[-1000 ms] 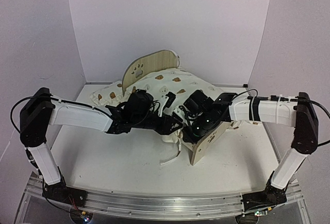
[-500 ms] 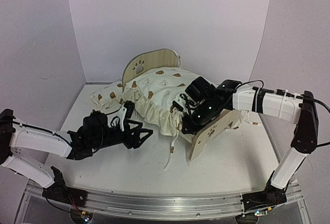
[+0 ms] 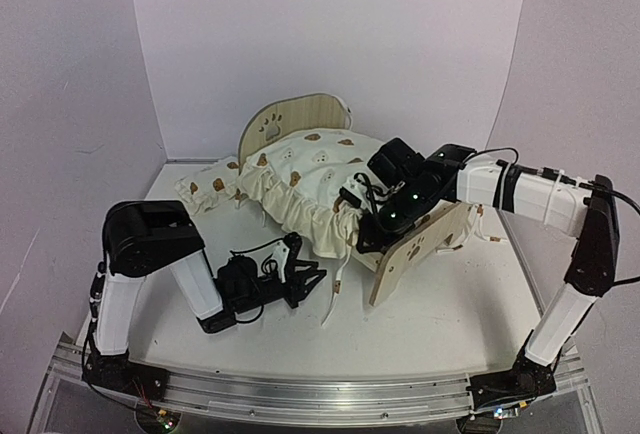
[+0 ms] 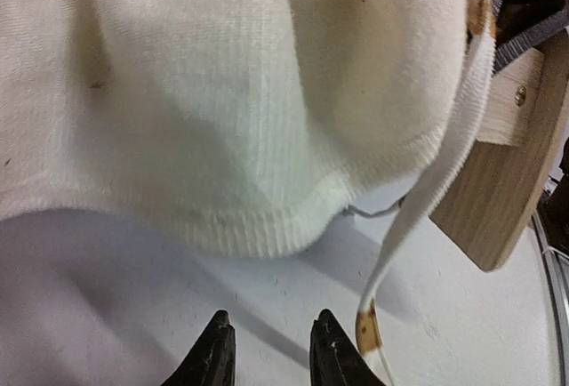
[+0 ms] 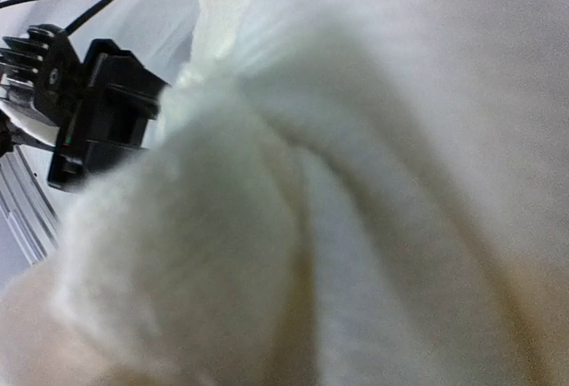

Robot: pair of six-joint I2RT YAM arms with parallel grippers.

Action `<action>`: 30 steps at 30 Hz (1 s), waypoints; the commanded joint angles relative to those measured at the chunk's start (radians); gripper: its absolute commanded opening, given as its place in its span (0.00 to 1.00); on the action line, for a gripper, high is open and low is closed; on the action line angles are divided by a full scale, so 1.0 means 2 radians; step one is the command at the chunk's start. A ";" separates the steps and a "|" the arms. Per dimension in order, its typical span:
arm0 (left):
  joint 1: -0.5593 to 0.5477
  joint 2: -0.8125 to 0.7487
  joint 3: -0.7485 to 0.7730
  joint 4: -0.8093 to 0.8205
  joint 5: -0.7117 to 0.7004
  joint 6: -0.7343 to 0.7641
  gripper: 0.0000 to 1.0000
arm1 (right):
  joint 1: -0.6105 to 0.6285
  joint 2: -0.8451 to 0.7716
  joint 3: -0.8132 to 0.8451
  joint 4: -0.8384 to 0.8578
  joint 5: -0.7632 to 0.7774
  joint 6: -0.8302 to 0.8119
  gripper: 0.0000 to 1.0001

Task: Set up the pet bed

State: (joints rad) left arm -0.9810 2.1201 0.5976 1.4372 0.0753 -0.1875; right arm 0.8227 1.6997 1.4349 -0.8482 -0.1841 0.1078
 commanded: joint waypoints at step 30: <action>-0.041 0.250 0.366 0.100 0.119 0.054 0.67 | -0.009 -0.076 0.073 0.033 -0.133 -0.023 0.00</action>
State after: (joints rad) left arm -1.0569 2.5927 1.2491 1.5749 0.3119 -0.0746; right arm 0.7815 1.6890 1.4746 -0.8967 -0.2432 0.0784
